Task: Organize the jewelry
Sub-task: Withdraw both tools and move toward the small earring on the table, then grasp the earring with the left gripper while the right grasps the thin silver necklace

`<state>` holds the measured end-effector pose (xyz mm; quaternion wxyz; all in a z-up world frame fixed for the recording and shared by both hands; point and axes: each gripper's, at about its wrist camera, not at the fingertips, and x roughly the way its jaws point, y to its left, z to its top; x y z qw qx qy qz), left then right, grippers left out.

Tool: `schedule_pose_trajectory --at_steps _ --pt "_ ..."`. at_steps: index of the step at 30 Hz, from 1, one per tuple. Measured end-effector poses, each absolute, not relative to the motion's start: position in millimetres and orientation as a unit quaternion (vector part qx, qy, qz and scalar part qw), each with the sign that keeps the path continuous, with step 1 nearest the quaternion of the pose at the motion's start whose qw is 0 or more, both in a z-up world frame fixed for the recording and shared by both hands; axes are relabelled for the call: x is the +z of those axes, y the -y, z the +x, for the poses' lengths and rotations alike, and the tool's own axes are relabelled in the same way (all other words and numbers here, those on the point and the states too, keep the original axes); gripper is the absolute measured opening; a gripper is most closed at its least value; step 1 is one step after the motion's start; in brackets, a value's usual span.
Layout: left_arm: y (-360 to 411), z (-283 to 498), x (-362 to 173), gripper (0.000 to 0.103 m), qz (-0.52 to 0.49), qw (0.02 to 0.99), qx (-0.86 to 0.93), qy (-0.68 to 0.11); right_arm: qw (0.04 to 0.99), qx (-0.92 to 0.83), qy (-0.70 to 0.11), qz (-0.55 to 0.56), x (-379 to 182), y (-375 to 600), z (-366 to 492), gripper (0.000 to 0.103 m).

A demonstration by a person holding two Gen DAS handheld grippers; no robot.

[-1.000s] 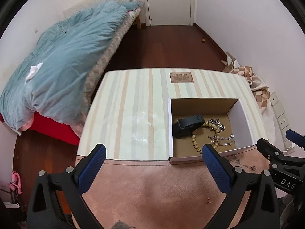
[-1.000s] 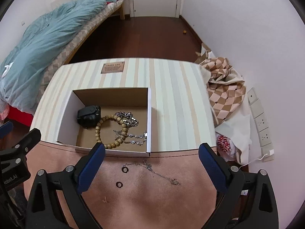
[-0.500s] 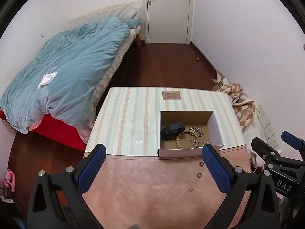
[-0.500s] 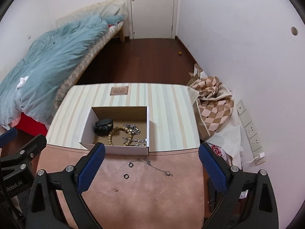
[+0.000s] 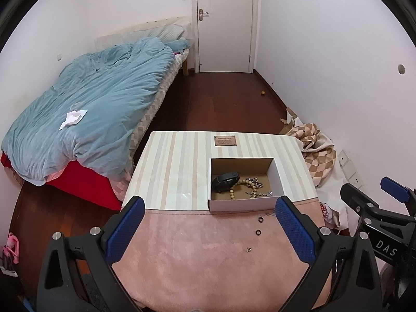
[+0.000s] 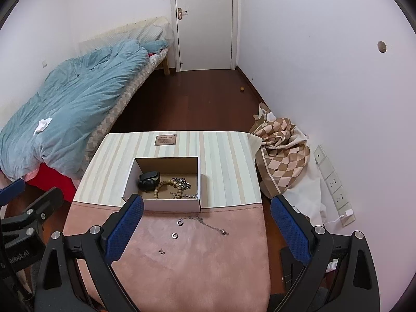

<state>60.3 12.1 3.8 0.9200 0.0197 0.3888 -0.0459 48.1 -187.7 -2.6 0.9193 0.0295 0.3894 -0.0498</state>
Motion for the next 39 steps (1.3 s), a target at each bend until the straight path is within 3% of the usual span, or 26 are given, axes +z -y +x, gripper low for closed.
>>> schedule_pose_trajectory --at_steps 9,15,16,17,19,26,30,34,39 --pt "-11.2 60.9 -6.2 0.102 0.006 0.919 -0.025 -0.394 0.917 -0.049 -0.393 0.046 -9.3 198.7 44.8 0.100" --pt "-9.8 74.8 -53.1 0.103 0.009 0.899 -0.017 -0.437 0.893 -0.055 -0.439 0.080 -60.2 226.4 56.6 0.098" --pt "-8.3 76.6 -63.1 0.102 0.011 0.895 -0.019 -0.445 0.887 -0.051 -0.451 0.087 -76.1 232.4 58.8 0.090" --pt "-5.2 79.1 -76.7 0.102 0.017 0.889 -0.020 -0.457 0.881 -0.053 -0.461 0.090 -88.6 236.9 60.3 0.075" --pt "2.6 82.5 -107.0 0.102 0.030 0.874 -0.022 -0.484 0.869 -0.054 -0.484 0.093 -114.4 244.0 64.1 0.061" --pt "35.3 86.9 -193.2 0.101 0.046 0.823 -0.063 -0.562 0.836 -0.072 -0.530 0.120 -184.9 266.0 63.7 0.060" --pt "50.0 92.8 -222.1 0.078 0.047 0.803 -0.078 -0.589 0.824 -0.091 -0.542 0.140 -208.3 282.4 61.7 0.060" --pt "60.8 93.7 -238.4 0.076 0.048 0.803 -0.083 -0.588 0.825 -0.097 -0.535 0.151 -219.6 292.4 61.7 0.060" --pt "67.1 89.6 -240.5 0.050 0.054 0.812 -0.081 -0.575 0.827 -0.105 -0.534 0.145 -228.8 293.7 65.9 0.060"
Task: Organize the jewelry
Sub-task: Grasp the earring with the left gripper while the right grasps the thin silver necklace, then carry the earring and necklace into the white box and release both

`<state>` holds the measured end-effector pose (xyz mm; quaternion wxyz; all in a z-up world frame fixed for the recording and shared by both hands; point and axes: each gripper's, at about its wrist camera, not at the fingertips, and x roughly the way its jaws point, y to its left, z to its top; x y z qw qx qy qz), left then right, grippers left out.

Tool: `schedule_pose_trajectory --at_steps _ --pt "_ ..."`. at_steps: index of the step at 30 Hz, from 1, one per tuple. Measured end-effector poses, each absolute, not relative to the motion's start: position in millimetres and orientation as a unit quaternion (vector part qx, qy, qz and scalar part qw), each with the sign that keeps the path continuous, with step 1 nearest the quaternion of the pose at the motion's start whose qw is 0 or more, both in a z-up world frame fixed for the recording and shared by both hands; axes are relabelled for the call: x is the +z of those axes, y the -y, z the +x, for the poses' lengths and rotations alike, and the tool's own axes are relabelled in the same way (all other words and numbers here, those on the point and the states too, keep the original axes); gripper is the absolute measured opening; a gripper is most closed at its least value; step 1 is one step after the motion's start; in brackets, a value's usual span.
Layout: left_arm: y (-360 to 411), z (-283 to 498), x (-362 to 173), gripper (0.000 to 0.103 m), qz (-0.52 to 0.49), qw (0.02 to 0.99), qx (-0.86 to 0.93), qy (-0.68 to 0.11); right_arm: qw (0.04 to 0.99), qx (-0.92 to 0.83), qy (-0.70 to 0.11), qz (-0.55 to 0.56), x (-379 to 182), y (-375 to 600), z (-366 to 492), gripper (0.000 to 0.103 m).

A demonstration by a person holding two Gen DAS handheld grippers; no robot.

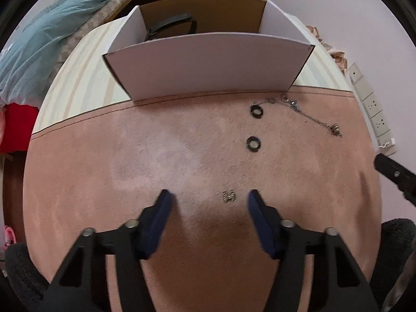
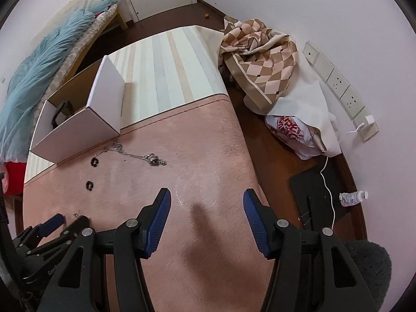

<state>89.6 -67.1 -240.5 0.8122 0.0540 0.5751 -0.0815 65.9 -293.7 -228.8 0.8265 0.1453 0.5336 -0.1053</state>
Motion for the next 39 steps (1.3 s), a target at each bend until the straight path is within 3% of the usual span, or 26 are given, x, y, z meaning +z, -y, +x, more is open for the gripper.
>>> schedule_pose_trajectory --at_steps 5,7,18,27,28,29,31,39 --pt "66.8 88.0 -237.5 0.022 0.054 0.818 -0.081 -0.567 0.826 -0.108 -0.534 0.142 -232.5 293.3 71.7 0.060" --pt "65.6 87.1 -237.2 0.006 0.054 0.820 -0.084 -0.564 0.828 -0.108 -0.533 0.139 -231.7 292.3 73.5 0.060" --pt "49.3 102.5 -216.8 0.006 0.028 0.829 -0.090 -0.551 0.837 -0.068 -0.513 0.177 -222.5 290.6 92.1 0.060" --pt "25.5 134.6 -202.9 0.006 0.017 0.839 -0.063 -0.541 0.839 -0.038 -0.527 0.129 -243.5 254.3 131.8 0.060" --pt "23.1 135.6 -202.1 0.006 0.016 0.839 -0.061 -0.541 0.838 -0.041 -0.529 0.123 -247.2 250.5 132.6 0.059" --pt "21.3 136.0 -201.6 0.006 0.015 0.839 -0.061 -0.540 0.839 -0.041 -0.528 0.122 -250.6 247.7 132.0 0.039" --pt "18.7 134.4 -201.7 0.006 0.014 0.839 -0.061 -0.541 0.849 -0.053 -0.515 0.108 -252.4 243.1 126.6 0.013" --pt "15.2 118.4 -192.2 0.006 0.003 0.833 -0.077 -0.548 0.863 -0.021 -0.479 0.160 -218.6 248.0 107.7 0.012"
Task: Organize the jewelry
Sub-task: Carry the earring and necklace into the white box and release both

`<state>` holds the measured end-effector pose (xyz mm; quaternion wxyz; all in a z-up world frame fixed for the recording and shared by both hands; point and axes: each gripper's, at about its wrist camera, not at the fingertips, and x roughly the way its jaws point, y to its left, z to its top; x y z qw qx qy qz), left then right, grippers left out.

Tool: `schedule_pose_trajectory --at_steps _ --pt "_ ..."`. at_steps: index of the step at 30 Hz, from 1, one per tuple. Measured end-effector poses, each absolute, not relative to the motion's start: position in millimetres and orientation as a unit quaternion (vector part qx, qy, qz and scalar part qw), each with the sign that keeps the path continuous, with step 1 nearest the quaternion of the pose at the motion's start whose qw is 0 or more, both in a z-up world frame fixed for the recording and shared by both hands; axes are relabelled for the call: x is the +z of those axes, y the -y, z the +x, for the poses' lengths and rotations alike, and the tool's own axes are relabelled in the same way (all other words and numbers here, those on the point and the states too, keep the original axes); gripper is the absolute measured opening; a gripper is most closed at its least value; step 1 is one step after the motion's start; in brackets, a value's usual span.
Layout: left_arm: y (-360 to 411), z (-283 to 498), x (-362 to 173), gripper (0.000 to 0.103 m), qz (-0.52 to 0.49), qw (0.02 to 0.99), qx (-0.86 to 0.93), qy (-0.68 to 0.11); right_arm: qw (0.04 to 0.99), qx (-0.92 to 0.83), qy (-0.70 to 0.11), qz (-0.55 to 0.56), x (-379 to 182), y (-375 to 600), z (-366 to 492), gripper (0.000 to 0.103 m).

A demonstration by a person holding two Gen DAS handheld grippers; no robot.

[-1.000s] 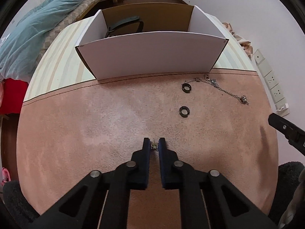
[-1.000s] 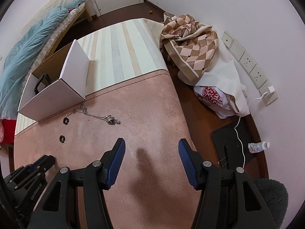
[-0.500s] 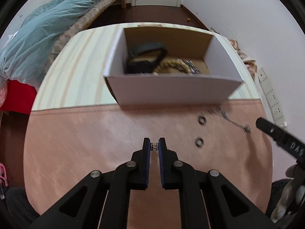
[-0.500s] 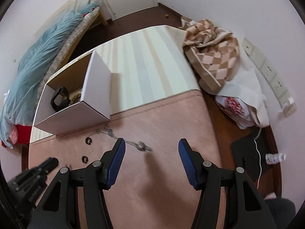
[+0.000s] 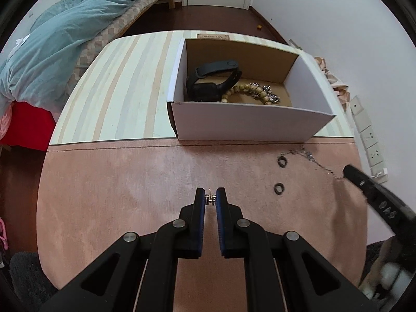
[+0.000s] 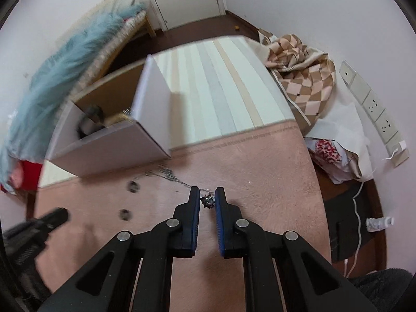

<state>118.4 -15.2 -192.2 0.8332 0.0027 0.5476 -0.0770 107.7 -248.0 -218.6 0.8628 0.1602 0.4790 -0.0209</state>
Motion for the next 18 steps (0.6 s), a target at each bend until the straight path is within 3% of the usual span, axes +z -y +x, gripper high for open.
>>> schedule_pose_trajectory --at_steps 10,18 --pt "7.6 136.6 -125.1 0.006 -0.053 0.836 -0.139 -0.527 0.893 0.063 -0.410 0.172 -99.5 235.2 119.3 0.012" --pt "1.0 164.8 -84.4 0.006 -0.050 0.853 -0.150 -0.498 0.903 0.101 -0.383 0.169 -42.7 215.7 155.1 0.012"
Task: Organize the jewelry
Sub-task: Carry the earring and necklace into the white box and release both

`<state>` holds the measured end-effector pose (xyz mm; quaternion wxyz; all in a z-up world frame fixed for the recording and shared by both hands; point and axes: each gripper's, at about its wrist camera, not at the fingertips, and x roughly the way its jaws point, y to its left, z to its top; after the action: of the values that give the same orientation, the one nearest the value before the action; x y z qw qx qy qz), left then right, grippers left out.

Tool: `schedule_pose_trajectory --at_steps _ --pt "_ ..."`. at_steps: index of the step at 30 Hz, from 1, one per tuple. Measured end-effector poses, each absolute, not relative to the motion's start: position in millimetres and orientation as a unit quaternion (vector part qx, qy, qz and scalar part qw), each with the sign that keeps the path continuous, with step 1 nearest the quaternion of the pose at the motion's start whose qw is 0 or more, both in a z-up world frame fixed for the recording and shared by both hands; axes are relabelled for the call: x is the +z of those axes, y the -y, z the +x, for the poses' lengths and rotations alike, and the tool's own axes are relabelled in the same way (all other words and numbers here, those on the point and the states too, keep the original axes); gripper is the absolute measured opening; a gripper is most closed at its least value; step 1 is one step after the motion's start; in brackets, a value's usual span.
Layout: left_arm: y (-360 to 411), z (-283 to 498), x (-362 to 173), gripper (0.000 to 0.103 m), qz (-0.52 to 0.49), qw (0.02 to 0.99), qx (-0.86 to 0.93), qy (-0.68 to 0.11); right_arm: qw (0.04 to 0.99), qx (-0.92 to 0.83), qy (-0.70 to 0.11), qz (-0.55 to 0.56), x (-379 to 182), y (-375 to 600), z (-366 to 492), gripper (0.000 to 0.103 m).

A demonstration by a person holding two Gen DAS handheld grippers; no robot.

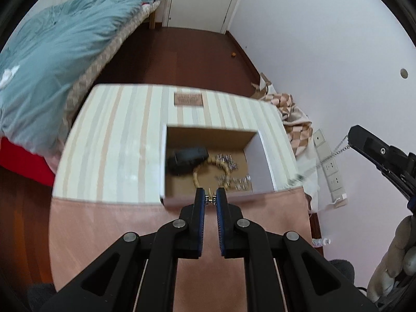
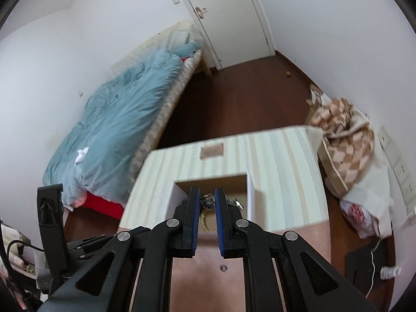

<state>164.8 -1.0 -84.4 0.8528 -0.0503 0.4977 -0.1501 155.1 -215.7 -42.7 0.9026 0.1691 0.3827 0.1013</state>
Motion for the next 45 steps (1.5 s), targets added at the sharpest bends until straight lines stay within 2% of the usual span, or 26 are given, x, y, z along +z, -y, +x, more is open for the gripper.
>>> schedule_pose_trajectory --at_steps 7,16,26,27,28,29,30,31,32,36,38,39,41,43,45 --pt "-7.1 208.8 -84.1 0.006 -0.042 0.847 -0.147 -0.509 0.879 0.106 -0.435 0.166 -69.2 203.3 217.5 0.012" --pt "1.2 253.5 -132.6 0.006 -0.037 0.806 -0.155 -0.569 0.839 0.087 -0.510 0.167 -140.3 212.1 269.2 0.012" --pt "17.0 292.5 -130.5 0.009 -0.049 0.799 -0.160 -0.577 0.820 0.080 -0.544 0.158 -157.6 218.6 292.0 0.013" --pt "17.2 294.9 -129.3 0.013 -0.046 0.801 -0.157 -0.576 0.816 0.081 -0.550 0.156 -159.5 217.8 292.5 0.013" --pt "16.7 296.3 -128.4 0.028 -0.041 0.803 -0.151 -0.575 0.814 0.082 -0.554 0.153 -160.9 217.7 292.0 0.015" --pt "15.7 298.2 -127.2 0.042 -0.036 0.806 -0.143 -0.573 0.813 0.077 -0.558 0.148 -162.4 217.7 291.2 0.023" --pt "14.2 298.0 -126.4 0.073 -0.034 0.809 -0.139 -0.570 0.812 0.076 -0.560 0.147 -162.9 217.7 290.5 0.030" --pt "11.8 297.1 -124.8 0.085 -0.032 0.813 -0.132 -0.566 0.812 0.078 -0.559 0.150 -163.2 218.2 288.4 0.042" --pt "9.0 295.7 -122.9 0.085 -0.030 0.818 -0.127 -0.560 0.813 0.077 -0.557 0.150 -162.8 218.6 286.7 0.050" --pt "-0.2 287.9 -120.3 0.086 -0.005 0.831 -0.098 -0.547 0.821 0.064 -0.554 0.128 -158.9 214.6 278.4 0.060" --pt "-5.9 280.6 -121.6 0.096 0.007 0.836 -0.075 -0.543 0.824 0.054 -0.553 0.111 -157.1 210.3 271.9 0.075" --pt "-8.6 276.4 -122.4 0.101 0.012 0.839 -0.064 -0.540 0.828 0.046 -0.550 0.101 -155.6 208.7 268.2 0.078" --pt "-12.9 267.1 -124.0 0.102 0.024 0.846 -0.047 -0.530 0.833 0.030 -0.548 0.077 -154.1 204.3 260.5 0.090" --pt "-15.6 258.4 -126.3 0.102 0.035 0.851 -0.028 -0.523 0.834 0.011 -0.549 0.058 -155.4 201.1 252.7 0.097" --pt "-17.6 248.6 -129.4 0.102 0.048 0.855 -0.012 -0.517 0.833 -0.005 -0.552 0.041 -159.4 197.9 245.3 0.099"
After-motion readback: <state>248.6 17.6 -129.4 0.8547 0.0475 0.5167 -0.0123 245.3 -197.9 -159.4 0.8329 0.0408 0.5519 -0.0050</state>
